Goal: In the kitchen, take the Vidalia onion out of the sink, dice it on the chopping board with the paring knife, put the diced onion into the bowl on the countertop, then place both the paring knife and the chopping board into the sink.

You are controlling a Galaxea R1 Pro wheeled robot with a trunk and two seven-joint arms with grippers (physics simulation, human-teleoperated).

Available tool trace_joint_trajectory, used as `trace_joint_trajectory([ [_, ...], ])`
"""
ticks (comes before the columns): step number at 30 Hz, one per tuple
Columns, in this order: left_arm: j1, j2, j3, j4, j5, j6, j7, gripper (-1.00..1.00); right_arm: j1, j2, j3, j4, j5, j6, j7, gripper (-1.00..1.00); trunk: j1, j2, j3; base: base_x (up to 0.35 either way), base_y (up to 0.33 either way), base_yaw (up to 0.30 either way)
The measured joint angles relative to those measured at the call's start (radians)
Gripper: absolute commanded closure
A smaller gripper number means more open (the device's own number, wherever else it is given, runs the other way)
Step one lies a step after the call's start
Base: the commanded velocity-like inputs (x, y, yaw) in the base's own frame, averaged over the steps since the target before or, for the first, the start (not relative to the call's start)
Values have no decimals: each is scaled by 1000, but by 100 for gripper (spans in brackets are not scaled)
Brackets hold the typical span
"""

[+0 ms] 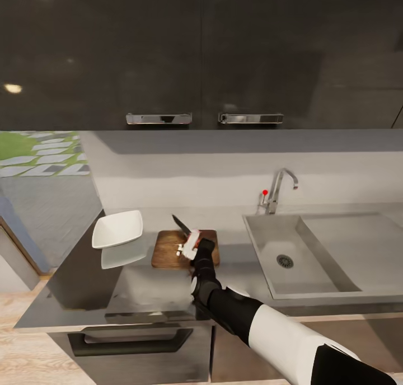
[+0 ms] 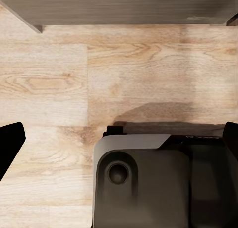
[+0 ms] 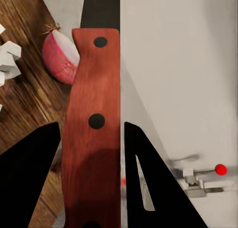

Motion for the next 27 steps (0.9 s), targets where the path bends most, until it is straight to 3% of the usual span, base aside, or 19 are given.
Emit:
trace_joint_trajectory([
  [6, 0, 0, 0, 0, 0, 0, 0, -100, 0, 0, -3, 2, -1, 1, -3, 100, 0, 0, 0, 170, -166, 0],
  [18, 0, -3, 0, 9, 0, 0, 0, -100, 0, 0, 2, 47, -8, 7, 17, 100, 0, 0, 0, 8, -8, 0],
  [22, 0, -9, 0, 11, 0, 0, 0, -100, 0, 0, 2, 54, -9, 8, 124, 100, 0, 0, 0, 0, 0, 0],
  [27, 0, -9, 0, 11, 0, 0, 1, -100, 0, 0, 3, 56, -8, 8, 184, 100, 0, 0, 0, 0, 0, 0],
])
